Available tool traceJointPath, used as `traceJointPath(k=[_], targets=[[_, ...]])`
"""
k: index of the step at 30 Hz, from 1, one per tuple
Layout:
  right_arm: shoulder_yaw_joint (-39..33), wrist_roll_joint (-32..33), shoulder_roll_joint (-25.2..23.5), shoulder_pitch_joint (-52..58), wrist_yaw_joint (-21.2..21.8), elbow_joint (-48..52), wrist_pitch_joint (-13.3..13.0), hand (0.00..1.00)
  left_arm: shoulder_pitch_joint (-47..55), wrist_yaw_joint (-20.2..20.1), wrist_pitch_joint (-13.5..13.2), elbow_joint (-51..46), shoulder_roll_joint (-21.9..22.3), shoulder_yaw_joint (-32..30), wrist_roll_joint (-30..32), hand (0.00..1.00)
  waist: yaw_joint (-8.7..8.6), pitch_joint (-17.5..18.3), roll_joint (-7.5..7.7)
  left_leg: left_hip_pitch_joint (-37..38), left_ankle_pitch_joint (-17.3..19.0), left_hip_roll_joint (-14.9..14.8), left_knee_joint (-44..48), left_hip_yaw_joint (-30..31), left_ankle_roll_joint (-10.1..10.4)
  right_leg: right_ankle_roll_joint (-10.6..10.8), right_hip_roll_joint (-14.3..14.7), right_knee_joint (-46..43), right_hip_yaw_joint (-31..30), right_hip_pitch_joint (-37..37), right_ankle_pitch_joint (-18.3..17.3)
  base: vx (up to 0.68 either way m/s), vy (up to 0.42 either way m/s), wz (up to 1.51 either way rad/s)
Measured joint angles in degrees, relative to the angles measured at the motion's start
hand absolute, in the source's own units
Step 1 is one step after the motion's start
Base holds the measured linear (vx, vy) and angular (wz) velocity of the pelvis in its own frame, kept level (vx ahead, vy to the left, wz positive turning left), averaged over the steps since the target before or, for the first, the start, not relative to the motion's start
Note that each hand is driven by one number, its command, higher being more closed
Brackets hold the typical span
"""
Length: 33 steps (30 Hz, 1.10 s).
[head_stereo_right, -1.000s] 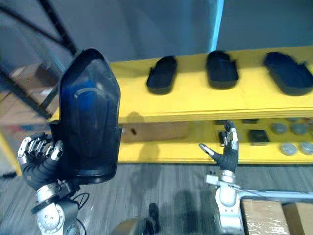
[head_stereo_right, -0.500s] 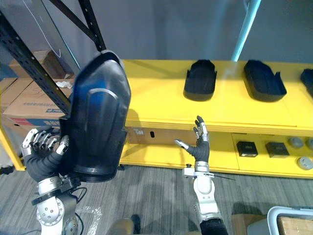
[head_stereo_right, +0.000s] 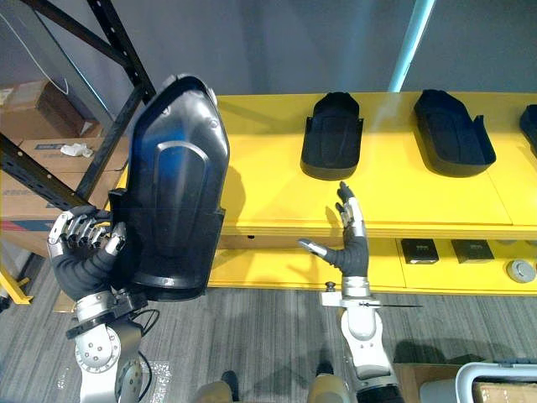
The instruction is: Walk over and take plastic housings, then place them on the shelf
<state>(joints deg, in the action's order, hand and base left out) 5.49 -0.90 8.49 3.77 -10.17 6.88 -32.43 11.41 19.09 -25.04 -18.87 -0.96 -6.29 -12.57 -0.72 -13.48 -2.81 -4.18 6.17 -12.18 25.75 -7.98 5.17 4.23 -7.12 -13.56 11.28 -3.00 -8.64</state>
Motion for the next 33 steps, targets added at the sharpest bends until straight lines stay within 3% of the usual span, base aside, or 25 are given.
traceJointPath(k=[2, 3, 4, 5, 6, 11, 17, 19, 23, 28, 33], targets=[[-0.31, -0.06, -0.25, -0.26, -0.94, 2.48, -1.49, 0.00, -0.20, -0.09, -0.58, -0.31, 0.26, -0.27, 0.14, 1.00, 0.10, -0.25, 0.48, -0.68, 1.39, 1.28, -1.73, 1.61, -0.86, -0.09, -1.07, 0.54, -0.20, -0.18, -0.07, 0.07, 0.022, 0.06], [-1.04, -0.16, -0.17, -0.53, -1.47, 3.87, -1.73, 0.00, -0.25, -0.21, -0.67, -1.09, 0.25, -0.15, 0.39, 1.00, -0.08, -0.16, 0.19, -0.43, 1.00, 2.65, -7.71, 2.32, -0.42, 0.00, -1.64, 0.54, -0.19, 0.29, -0.03, 0.04, 0.063, 0.02], [-1.91, -0.41, 0.00, -0.63, -2.11, 4.43, -1.73, 0.00, -0.27, -0.38, -0.70, -1.68, 0.35, -0.04, 1.21, 1.00, -0.12, -0.04, -0.42, 0.91, -1.79, 3.30, -12.70, 2.61, -0.23, 0.19, -1.47, 0.53, -0.51, 0.45, -0.01, 0.06, 0.127, -0.19], [-2.56, -0.69, 0.40, -0.62, -2.60, 4.78, -1.74, 0.00, -0.32, -0.39, -0.77, -2.18, 0.28, -0.04, 1.83, 1.00, 0.00, 0.07, -1.09, 2.51, -2.07, 3.54, -15.28, 2.33, 1.13, 0.67, -1.32, 0.45, -1.49, 0.43, -0.12, 0.07, 0.175, -0.34], [-2.61, -1.17, 0.35, -0.48, -3.18, 5.60, -1.74, 0.00, -0.67, -0.36, -0.77, -2.60, 0.04, -0.05, 1.91, 1.00, -0.03, -0.20, -0.62, 4.19, -1.87, 4.40, -17.55, 1.92, 1.55, 1.18, -1.90, 0.42, -2.52, 0.52, 0.13, 0.06, 0.169, -0.33], [-1.81, 0.06, -0.81, 0.07, -2.37, 8.85, -1.73, 0.00, -3.14, 0.45, -0.14, -3.39, -2.33, -2.75, 2.32, 1.00, -0.12, -0.61, 1.84, 6.31, -1.17, 7.13, -19.29, -1.92, 0.36, 3.98, -4.39, 3.30, -6.11, 0.61, 2.26, 0.00, 0.139, -0.36], [2.22, 1.15, -1.44, 0.74, 0.92, 8.78, -0.48, 0.00, -6.92, 4.43, 1.63, -2.57, -3.45, -8.80, 2.21, 1.00, -0.47, -0.51, 1.98, 6.79, -0.90, 7.47, -19.28, -3.40, 0.01, 4.48, -4.33, 5.60, -7.07, 0.08, 3.83, -0.02, 0.040, -0.14], [2.52, 1.20, -1.39, 0.77, 1.97, 8.45, 0.09, 0.00, -8.98, 7.39, 1.77, 0.74, -4.05, -10.12, 2.34, 1.00, -0.69, -0.47, 1.91, 7.07, -0.88, 7.28, -19.37, -3.49, 0.04, 4.48, -4.08, 5.96, -7.15, -0.08, 4.11, -0.04, -0.013, -0.05], [2.61, 2.47, -0.03, 0.75, 5.29, 8.27, 2.26, 0.00, -16.02, 14.14, 1.93, 16.19, -8.24, -14.27, 0.91, 1.00, -1.80, -0.46, 1.90, 7.01, -0.92, 7.23, -19.57, -4.33, 0.03, 4.67, -3.92, 6.20, -8.49, 0.86, 4.76, -0.04, 0.006, -0.13], [2.59, 4.69, 2.61, 0.53, 8.72, 7.21, 4.10, 0.00, -22.88, 16.58, 1.90, 30.66, -11.75, -15.82, -5.59, 1.00, -3.49, -0.54, 1.72, 5.94, -1.23, 7.47, -19.73, -5.41, -0.02, 4.83, -4.06, 5.59, -10.07, 3.24, 5.04, -0.02, 0.015, -0.14], [2.53, 6.26, 6.09, -0.86, 11.70, 5.83, 4.15, 0.00, -28.70, 15.44, 1.54, 38.44, -12.95, -16.46, -11.50, 1.00, -5.56, -1.38, 0.15, 5.35, -2.23, 7.82, -20.36, -6.67, -0.72, 4.81, -4.11, 4.12, -12.13, 6.01, 5.01, 0.00, -0.001, -0.18]])
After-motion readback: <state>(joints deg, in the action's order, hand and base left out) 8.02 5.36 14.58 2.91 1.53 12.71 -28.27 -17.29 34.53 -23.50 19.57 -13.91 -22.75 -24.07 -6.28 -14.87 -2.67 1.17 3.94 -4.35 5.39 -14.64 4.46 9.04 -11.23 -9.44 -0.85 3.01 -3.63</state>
